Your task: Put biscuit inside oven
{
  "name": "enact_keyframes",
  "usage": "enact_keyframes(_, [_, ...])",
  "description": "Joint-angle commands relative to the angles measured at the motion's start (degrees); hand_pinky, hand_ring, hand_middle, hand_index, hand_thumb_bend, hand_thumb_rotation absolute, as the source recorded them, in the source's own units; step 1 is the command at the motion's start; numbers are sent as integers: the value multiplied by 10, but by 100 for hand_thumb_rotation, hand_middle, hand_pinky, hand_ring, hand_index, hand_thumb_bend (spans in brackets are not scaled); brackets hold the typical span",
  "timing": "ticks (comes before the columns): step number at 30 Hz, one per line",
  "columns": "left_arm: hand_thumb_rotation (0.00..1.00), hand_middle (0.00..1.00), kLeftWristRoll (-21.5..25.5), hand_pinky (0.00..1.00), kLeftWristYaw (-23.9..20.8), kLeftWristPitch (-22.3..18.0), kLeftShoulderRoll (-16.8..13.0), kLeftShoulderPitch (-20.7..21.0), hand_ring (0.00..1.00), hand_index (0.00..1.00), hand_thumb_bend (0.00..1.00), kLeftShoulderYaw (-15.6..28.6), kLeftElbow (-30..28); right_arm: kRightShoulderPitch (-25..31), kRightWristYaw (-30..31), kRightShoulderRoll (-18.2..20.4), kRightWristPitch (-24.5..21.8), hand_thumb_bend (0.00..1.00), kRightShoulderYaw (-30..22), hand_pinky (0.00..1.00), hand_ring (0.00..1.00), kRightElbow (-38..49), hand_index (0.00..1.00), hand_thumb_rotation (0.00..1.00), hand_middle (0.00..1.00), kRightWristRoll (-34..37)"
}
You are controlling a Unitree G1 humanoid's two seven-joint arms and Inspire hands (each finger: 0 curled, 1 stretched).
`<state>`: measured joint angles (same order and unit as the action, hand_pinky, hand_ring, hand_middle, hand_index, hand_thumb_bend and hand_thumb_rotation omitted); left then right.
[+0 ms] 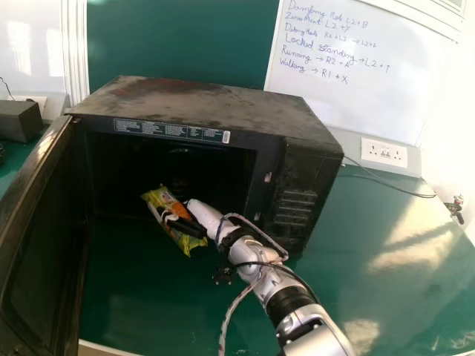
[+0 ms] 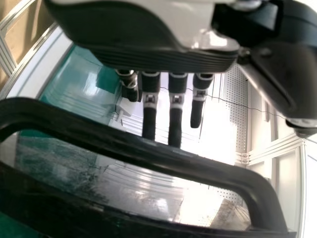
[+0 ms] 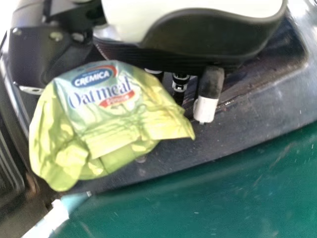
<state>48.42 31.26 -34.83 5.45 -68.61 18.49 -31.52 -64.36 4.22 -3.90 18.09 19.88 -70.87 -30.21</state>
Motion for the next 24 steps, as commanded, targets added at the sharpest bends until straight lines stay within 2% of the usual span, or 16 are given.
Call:
enact_keyframes(1, [77, 33, 9, 18, 7, -3, 24, -6, 25, 88, 87, -2, 2, -41, -19, -44, 2, 51, -20, 9, 15, 43, 48, 0, 46, 15])
enact_keyframes(4, [78, 40, 8, 29, 6, -4, 25, -4, 34, 87, 89, -1, 4, -12, -5, -63, 3, 51, -16, 9, 14, 110, 48, 0, 46, 10])
enact_keyframes(5, [78, 46, 8, 32, 7, -5, 25, -4, 40, 86, 89, -1, 4, 1, 4, -71, 2, 51, -14, 9, 14, 139, 48, 0, 46, 10])
enact_keyframes(7, [78, 68, 11, 47, 8, -5, 24, -3, 62, 86, 88, 0, 5, 37, 26, -84, -11, 51, -17, 9, 15, 212, 48, 0, 46, 17])
enact_keyframes(8, [77, 67, 11, 45, 6, -4, 25, -3, 60, 86, 88, 0, 4, 59, 36, -91, -18, 51, -19, 10, 15, 252, 48, 0, 46, 20])
enact_keyframes(10, [76, 50, 9, 29, 3, -3, 25, -4, 41, 87, 85, 0, 2, 104, 55, -105, -29, 51, -21, 10, 16, 332, 48, 0, 46, 24])
enact_keyframes(11, [76, 53, 9, 28, 3, -3, 25, -2, 42, 87, 83, 0, 2, 126, 62, -111, -37, 51, -22, 10, 15, 368, 48, 0, 46, 25])
enact_keyframes(12, [76, 61, 11, 36, 4, -3, 24, -1, 52, 87, 84, 0, 3, 146, 68, -115, -44, 51, -24, 9, 15, 398, 48, 0, 46, 27])
enact_keyframes(13, [76, 71, 11, 53, 5, -3, 24, -1, 65, 86, 84, 0, 3, 165, 73, -120, -49, 51, -25, 9, 15, 425, 48, 0, 46, 27])
enact_keyframes(15, [76, 82, 10, 73, 5, -3, 24, -2, 78, 85, 83, 0, 2, 198, 83, -128, -61, 51, -27, 9, 16, 474, 48, 0, 46, 24])
enact_keyframes(18, [78, 86, 9, 81, 6, -4, 24, -3, 84, 86, 82, 1, 2, 239, 106, -143, -86, 51, -27, 10, 16, 547, 48, 0, 46, 19])
enact_keyframes(24, [78, 88, 2, 79, -4, -4, 28, -8, 86, 86, 81, -3, -5, 308, 125, -159, -109, 51, -36, 10, 16, 667, 48, 0, 46, 27])
